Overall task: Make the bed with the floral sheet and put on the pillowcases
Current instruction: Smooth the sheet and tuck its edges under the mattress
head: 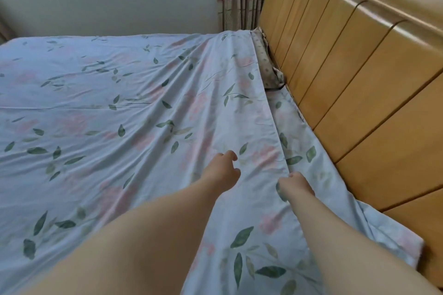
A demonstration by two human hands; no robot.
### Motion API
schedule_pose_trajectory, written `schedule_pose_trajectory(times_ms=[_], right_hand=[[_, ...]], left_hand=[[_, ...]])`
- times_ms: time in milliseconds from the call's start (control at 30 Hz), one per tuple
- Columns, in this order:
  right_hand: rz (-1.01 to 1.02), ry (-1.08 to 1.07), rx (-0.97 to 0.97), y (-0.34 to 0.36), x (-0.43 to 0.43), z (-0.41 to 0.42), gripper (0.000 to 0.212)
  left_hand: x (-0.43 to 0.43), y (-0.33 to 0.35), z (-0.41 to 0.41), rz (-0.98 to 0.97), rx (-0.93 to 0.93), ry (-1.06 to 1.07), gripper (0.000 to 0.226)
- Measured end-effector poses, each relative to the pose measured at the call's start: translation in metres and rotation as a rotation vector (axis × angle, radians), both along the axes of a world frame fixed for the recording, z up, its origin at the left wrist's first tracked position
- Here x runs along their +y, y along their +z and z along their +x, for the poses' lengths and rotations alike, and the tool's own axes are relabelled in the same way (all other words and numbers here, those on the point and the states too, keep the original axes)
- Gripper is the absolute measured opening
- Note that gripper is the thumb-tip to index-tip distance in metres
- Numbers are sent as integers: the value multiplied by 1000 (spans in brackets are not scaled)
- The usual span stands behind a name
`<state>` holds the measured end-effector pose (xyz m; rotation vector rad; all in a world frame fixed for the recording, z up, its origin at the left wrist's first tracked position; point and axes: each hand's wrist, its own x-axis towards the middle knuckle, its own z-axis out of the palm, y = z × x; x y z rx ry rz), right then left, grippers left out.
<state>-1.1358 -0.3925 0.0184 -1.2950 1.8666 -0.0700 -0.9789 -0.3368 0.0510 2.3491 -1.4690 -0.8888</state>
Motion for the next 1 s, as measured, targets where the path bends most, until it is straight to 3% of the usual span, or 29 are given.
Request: schedule_pose_trajectory(times_ms=[133,300,533,733,1000], right_hand=[[44,-66,86,-56,-18,-6,61],[-36,-187,-73,-86,-27,-11,40],[-95,-428,7,-82,-16,-50,37],[-35,-322,39,-80,-11,-52,36],[336,-224,-205,-61,37,-77,82]], left_hand=[[-21,-49,-16,85,21,-5,42],[-32,-77,-25,133,10,12,41],[-35,-73,-45,150,45,7,41],[-31,-73,-44,151,24,-19,41],[-6,-75,-57,198,46,-46,41]])
